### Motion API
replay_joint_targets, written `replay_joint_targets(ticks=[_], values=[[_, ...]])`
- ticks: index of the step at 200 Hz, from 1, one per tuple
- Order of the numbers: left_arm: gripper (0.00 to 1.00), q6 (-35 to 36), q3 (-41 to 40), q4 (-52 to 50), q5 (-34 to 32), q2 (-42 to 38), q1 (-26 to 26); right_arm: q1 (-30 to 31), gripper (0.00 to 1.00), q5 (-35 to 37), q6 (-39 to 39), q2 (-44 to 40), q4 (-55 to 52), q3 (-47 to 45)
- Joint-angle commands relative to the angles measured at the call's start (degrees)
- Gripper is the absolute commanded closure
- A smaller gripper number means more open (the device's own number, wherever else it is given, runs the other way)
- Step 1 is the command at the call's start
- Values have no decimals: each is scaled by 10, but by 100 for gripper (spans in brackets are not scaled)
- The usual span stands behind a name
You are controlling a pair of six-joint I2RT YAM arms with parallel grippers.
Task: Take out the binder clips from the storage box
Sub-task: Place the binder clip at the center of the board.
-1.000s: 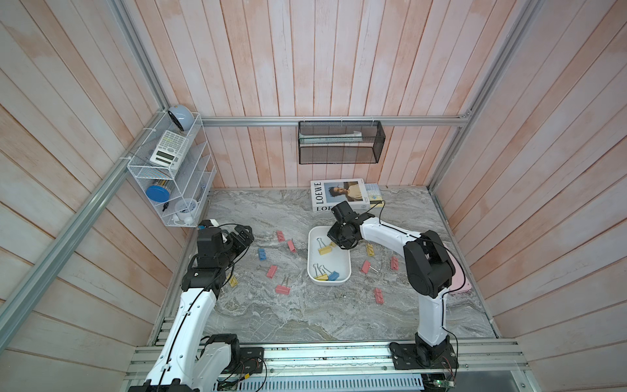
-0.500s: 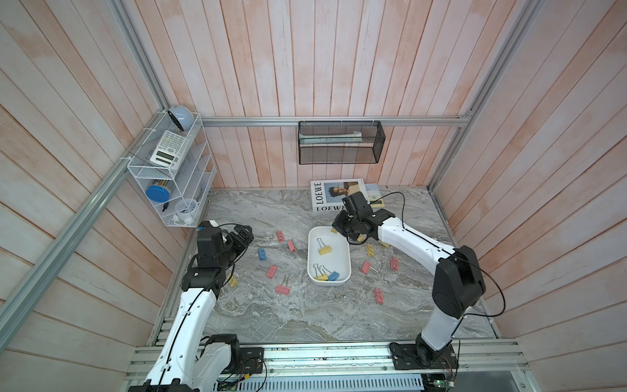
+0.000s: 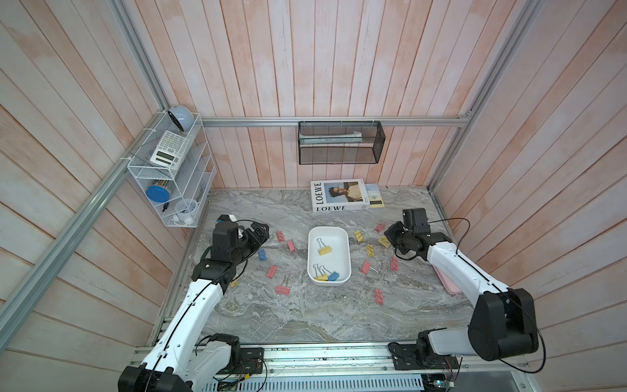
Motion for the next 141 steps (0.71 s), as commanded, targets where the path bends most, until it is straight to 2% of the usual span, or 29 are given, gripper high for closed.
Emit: replay_joint_targets(ticks=[1, 51, 61, 110, 125, 141], values=[[6, -4, 31, 4, -23, 29, -31, -59, 100, -13, -16, -19, 49, -30], [15, 7, 122, -25, -47, 145, -119, -152, 100, -93, -22, 51, 92, -52], [17, 13, 145, -36, -52, 170, -135, -164, 100, -128, -41, 75, 110, -51], [30, 38, 241, -80, -69, 290, -210, -172, 100, -193, -35, 174, 165, -40], [36, 53, 276, -102, -76, 329, -231, -172, 89, -197, -35, 183, 166, -39], [47, 72, 316, -131, -89, 371, -251, -172, 70, -195, -39, 178, 156, -39]])
